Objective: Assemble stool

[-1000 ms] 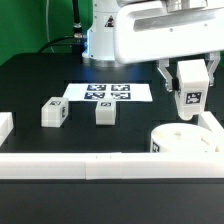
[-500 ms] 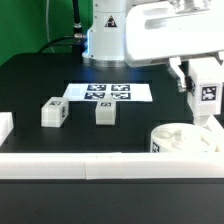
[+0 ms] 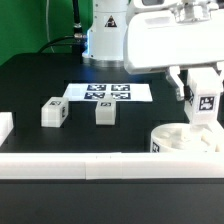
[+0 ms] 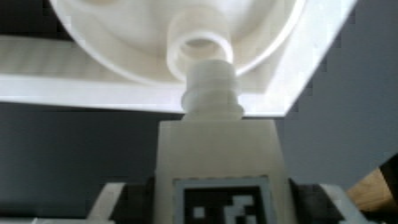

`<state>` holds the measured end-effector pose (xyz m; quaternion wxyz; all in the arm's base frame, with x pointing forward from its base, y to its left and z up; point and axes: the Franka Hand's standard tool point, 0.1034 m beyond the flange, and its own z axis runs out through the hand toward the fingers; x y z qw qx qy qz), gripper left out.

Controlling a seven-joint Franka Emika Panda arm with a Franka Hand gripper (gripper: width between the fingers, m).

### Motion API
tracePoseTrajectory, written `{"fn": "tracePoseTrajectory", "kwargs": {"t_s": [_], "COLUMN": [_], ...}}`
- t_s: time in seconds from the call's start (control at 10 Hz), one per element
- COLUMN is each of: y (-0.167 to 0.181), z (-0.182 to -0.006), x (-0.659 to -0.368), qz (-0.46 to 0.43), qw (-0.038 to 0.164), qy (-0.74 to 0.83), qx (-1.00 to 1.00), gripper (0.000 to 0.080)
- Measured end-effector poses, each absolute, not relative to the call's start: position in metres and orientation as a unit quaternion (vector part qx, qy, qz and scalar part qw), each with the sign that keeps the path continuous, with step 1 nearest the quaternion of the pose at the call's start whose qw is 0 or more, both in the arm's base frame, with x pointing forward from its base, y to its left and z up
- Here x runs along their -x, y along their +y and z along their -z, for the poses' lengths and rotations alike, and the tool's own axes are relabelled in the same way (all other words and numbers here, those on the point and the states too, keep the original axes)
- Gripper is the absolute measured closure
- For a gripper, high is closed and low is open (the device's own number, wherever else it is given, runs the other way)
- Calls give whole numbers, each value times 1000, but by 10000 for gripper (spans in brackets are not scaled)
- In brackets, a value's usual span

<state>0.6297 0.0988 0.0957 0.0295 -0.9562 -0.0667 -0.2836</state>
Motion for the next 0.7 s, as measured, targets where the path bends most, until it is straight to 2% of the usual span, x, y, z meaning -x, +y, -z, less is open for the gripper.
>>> {"fn": "tracePoseTrajectory", "kwargs": {"t_s": [0.3,0.7], "y": [98,101], "z": [-84,-80], "x": [-632,-638], "qz": [279,280], "qw": [28,29], "qy": [-71,-73], "qx": [957,957], "gripper": [465,465]}}
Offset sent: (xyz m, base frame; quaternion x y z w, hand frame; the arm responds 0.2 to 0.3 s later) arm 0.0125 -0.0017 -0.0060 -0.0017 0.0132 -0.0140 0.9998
